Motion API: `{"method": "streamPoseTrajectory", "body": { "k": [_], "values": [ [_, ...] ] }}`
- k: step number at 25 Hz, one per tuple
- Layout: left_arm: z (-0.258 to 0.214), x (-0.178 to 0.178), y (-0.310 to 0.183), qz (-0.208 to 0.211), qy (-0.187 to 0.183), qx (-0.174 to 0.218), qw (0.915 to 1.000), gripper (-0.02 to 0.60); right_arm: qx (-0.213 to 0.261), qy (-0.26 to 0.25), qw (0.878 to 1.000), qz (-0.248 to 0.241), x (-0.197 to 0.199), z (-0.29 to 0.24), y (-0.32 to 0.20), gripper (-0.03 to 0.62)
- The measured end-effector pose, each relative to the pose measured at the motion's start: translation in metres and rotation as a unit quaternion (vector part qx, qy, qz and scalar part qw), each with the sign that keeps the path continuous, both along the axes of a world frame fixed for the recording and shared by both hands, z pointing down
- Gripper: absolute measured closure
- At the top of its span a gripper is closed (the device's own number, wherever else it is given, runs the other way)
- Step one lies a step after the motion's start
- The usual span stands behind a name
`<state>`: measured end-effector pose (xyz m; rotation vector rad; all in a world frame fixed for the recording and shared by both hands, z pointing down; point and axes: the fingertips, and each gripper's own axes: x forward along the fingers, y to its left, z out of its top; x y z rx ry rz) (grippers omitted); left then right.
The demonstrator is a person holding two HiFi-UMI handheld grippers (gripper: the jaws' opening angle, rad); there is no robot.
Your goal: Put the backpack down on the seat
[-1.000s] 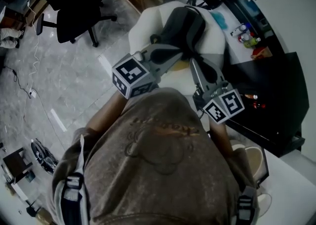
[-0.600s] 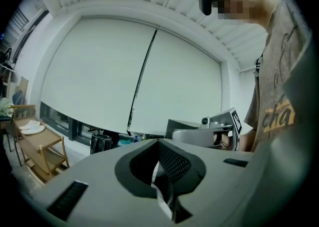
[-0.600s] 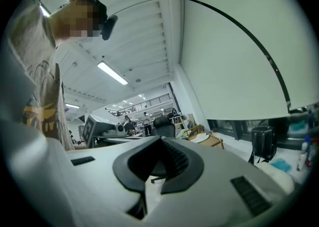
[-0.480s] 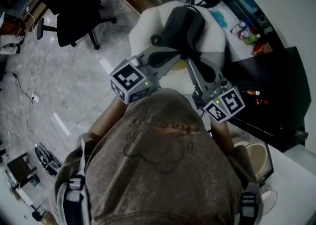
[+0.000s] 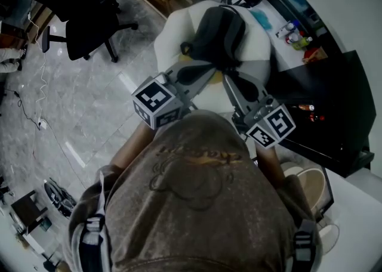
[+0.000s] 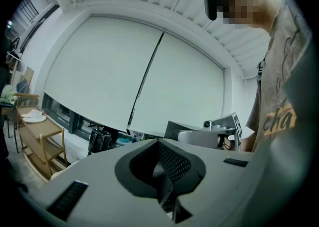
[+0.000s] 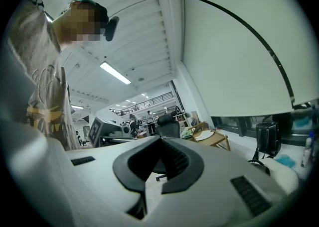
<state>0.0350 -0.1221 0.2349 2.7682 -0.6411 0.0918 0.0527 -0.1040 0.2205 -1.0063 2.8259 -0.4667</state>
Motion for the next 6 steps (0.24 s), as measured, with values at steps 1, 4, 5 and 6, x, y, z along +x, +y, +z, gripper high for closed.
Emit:
{"method": "streamPoseTrajectory", "body": {
  "k": [1,4,5,6],
  "values": [
    [0.0012,0.0001,0.0012,0.001,0.000,-0.001,1.0000,0.581,-0.003,-0.001,1.000,0.001,0.0003,0.0017,0.0007,0.597],
    [0.0037,0.0002,0.0029,0.000,0.001,-0.001,1.0000,0.581,-0.011,-0.006,1.000,0.005,0.0011,0.0055,0.0024,0.597],
    [0.0044,0.0002,0.0033,-0.001,0.002,-0.002,1.0000,0.581,-0.012,-0.007,1.000,0.006,0.0012,0.0068,0.0030,0.597],
    [0.0051,0.0002,0.0037,-0.001,0.003,-0.003,1.0000,0.581,-0.014,-0.008,1.000,0.007,0.0014,0.0080,0.0035,0.597]
  ]
}}
